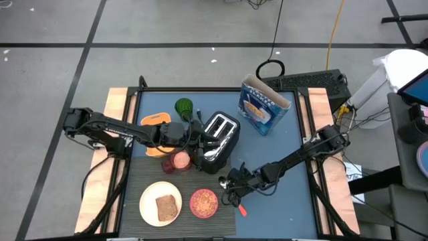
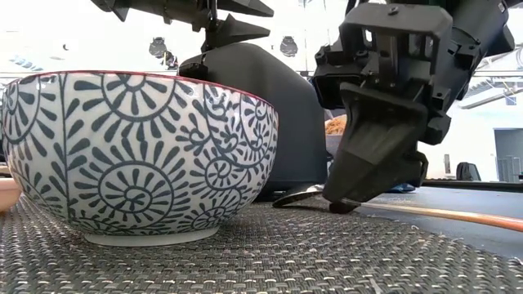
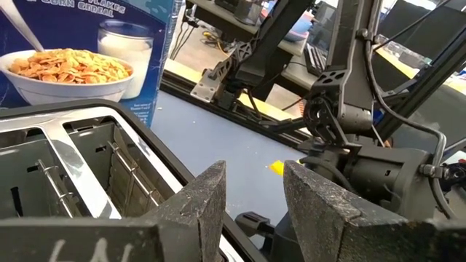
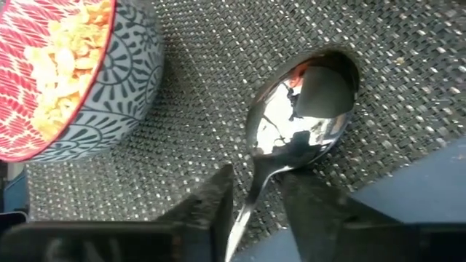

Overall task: Arrange a breakfast setting
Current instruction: Put the orange fork to the gray tablemat to the right of the red bowl

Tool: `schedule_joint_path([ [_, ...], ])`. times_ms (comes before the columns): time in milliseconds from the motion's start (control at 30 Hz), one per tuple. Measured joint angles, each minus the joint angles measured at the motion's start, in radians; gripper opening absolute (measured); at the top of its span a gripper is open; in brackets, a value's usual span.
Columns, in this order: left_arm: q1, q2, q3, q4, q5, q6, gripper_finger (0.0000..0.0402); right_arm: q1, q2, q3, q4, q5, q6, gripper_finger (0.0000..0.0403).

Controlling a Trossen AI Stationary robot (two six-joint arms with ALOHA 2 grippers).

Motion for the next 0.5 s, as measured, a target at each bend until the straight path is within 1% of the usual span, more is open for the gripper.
schedule_joint_path([
  [167, 0.000, 0.000, 0.000, 0.000, 0.000, 0.000, 0.0143, -0.001, 0.002, 0.000, 0.000, -0.001, 0.006, 0.0039],
  [233, 0.000, 0.000, 0.000, 0.000, 0.000, 0.000, 0.0143, -0.001, 0.002, 0.001, 0.014, -0.005, 0.009, 0.0013],
  [300, 0.000, 0.000, 0.000, 0.000, 0.000, 0.000, 0.0143, -0.001, 0.003, 0.002, 0.017, -0.008, 0.010, 0.0009],
  [433, 0.000, 0.000, 0.000, 0.001, 0.000, 0.000, 0.0143, -0.001, 0.003, 0.001, 0.017, -0.010, 0.025, 0.0017],
  [500, 0.000, 0.000, 0.000, 0.001, 0.000, 0.000, 0.0143, -0.001, -0.001, 0.001, 0.014, -0.020, 0.024, 0.0012],
])
